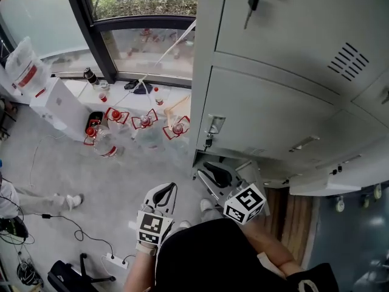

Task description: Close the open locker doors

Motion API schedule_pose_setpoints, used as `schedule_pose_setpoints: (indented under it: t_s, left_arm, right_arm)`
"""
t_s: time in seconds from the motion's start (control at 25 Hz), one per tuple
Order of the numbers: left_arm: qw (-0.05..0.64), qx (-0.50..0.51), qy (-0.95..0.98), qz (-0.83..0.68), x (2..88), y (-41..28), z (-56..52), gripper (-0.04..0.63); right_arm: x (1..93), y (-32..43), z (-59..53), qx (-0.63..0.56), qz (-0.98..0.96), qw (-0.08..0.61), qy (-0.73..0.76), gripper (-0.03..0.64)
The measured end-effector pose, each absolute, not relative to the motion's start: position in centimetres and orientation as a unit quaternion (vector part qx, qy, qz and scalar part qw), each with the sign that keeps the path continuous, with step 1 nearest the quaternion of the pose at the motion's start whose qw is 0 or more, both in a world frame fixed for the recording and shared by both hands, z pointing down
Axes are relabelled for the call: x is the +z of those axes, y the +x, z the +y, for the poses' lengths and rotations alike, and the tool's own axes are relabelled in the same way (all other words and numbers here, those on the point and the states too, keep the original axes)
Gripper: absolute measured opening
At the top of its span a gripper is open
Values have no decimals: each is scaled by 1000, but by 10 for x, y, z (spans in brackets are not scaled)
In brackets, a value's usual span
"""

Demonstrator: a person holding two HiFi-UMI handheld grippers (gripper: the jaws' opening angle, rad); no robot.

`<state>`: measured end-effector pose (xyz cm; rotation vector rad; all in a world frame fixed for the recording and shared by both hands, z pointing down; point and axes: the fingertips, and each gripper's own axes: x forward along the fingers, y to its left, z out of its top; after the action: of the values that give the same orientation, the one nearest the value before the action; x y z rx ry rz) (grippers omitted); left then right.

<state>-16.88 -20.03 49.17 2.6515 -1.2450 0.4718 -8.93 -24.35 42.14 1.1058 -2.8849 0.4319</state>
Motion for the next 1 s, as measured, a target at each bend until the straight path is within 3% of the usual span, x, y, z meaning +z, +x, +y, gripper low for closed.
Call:
schedule_pose_setpoints:
  t_s: [0.56, 1.0]
  left_arm:
    - [84, 177, 933, -302, 508, -138, -138, 18]
    - [76, 196, 961, -182, 523, -56, -106, 18]
  right_arm:
    - [443, -34, -154, 164, -860, 3, 484, 129]
    - [473, 63, -73, 181, -774, 15, 607, 129]
